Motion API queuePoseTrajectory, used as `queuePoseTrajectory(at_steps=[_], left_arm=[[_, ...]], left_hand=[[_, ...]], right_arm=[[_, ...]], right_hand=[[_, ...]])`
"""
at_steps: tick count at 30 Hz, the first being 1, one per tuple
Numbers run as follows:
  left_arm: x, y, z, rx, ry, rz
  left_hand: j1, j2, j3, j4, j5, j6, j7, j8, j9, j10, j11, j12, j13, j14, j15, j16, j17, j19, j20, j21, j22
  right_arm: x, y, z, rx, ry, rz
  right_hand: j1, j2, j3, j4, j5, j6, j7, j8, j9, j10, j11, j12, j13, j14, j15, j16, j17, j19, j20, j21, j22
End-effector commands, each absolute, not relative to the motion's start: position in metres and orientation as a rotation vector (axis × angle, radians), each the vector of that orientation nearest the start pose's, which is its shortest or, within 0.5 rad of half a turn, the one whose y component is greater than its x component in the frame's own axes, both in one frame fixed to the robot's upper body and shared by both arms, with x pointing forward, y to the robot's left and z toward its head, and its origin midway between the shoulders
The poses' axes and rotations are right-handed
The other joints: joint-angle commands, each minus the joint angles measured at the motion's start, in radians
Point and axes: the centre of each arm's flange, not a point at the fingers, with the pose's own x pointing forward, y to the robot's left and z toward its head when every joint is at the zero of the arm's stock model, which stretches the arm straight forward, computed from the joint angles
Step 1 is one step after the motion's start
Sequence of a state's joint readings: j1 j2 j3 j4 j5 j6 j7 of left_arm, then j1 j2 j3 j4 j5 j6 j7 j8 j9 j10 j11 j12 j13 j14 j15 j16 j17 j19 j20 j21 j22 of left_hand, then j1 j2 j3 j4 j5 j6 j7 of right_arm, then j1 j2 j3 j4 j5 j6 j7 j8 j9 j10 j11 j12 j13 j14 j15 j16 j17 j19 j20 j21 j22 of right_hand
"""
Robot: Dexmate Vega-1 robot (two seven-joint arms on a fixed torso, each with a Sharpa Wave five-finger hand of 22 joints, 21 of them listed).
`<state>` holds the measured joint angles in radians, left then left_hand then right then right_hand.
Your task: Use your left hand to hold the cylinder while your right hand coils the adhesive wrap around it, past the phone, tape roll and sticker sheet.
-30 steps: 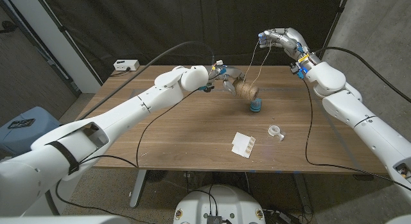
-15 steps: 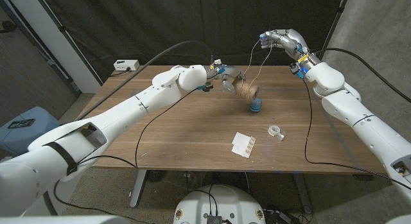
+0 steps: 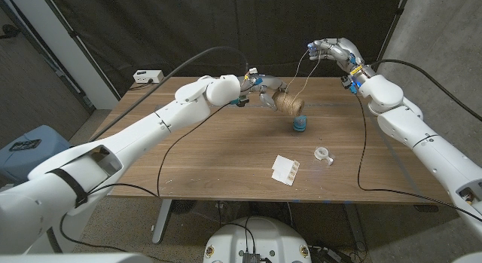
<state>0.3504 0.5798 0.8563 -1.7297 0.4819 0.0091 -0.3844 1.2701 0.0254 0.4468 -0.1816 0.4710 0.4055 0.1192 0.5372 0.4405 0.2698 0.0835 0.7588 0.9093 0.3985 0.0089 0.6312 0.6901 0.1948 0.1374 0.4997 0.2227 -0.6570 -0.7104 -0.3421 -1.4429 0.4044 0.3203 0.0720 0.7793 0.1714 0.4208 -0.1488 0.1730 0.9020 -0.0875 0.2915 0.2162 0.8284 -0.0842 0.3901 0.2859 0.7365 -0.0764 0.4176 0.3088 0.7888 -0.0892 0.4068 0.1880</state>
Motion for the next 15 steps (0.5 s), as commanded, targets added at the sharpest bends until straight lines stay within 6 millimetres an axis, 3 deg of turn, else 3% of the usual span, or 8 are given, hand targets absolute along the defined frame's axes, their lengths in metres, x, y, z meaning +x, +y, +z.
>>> queuePoseTrajectory(at_steps=[1,15], left_arm=[[0.553,0.039,0.123,1.542,-0.892,-0.498],[0.542,0.047,0.133,1.490,-0.919,-0.504]], left_hand=[[0.034,0.057,0.023,0.020,0.008,0.116,-0.063,0.265,0.027,0.097,-0.087,0.005,0.017,0.006,-0.001,0.001,0.003,-0.003,-0.004,0.006,0.003],[0.034,0.058,0.023,0.020,0.008,0.116,-0.064,0.269,0.027,0.100,-0.089,0.005,0.018,0.009,-0.004,0.000,0.004,-0.004,-0.006,0.008,0.002]], right_arm=[[0.606,-0.328,0.136,-0.397,-0.867,0.170],[0.620,-0.333,0.122,-0.382,-0.811,0.165]], right_hand=[[0.014,0.000,0.000,0.002,0.001,0.007,-0.005,-0.004,0.003,0.007,-0.003,0.001,0.002,0.010,-0.141,-0.001,0.003,-0.006,-0.078,0.007,0.005],[0.016,0.000,0.000,0.002,0.001,0.008,-0.008,-0.006,0.004,0.008,-0.003,0.000,0.003,0.013,-0.140,-0.002,0.004,-0.008,-0.078,0.009,0.005]])
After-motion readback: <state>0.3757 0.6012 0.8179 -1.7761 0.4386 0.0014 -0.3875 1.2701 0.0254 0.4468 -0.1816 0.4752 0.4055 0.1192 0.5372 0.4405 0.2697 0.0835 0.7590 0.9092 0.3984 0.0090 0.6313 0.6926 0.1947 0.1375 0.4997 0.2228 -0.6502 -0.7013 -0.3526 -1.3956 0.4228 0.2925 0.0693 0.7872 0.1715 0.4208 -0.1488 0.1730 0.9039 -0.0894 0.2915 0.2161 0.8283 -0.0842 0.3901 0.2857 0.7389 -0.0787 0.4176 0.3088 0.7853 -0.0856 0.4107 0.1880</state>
